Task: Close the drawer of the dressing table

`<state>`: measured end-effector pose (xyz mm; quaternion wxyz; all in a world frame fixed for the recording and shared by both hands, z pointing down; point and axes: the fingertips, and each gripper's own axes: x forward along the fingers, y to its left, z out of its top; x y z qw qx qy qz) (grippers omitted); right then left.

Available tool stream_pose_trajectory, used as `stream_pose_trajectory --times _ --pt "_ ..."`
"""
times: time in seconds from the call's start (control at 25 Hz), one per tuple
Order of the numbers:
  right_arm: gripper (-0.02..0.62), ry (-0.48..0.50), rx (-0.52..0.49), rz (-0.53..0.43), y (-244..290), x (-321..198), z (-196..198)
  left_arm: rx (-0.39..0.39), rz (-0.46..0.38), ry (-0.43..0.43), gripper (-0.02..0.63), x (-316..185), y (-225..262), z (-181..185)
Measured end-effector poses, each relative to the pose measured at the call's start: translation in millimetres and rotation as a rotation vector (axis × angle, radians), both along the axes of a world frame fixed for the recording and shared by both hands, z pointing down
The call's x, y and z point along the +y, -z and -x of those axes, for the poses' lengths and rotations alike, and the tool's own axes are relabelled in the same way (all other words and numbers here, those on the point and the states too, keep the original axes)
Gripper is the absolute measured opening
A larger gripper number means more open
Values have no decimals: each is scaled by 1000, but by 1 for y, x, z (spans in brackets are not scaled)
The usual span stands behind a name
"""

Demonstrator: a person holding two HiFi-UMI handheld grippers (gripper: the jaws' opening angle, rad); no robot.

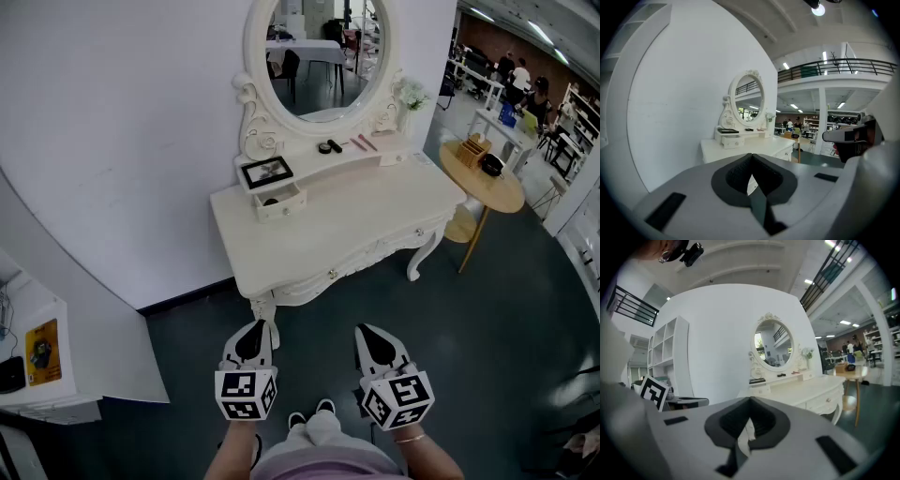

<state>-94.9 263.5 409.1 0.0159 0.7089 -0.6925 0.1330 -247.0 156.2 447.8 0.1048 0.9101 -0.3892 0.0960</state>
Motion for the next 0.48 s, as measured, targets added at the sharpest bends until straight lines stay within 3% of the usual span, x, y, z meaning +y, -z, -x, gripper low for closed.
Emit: stream_pose_trajectory --times 0.48 --pt "2 -10 6 -33 10 -4 -30 -3 -15 5 0 -11 6 -28"
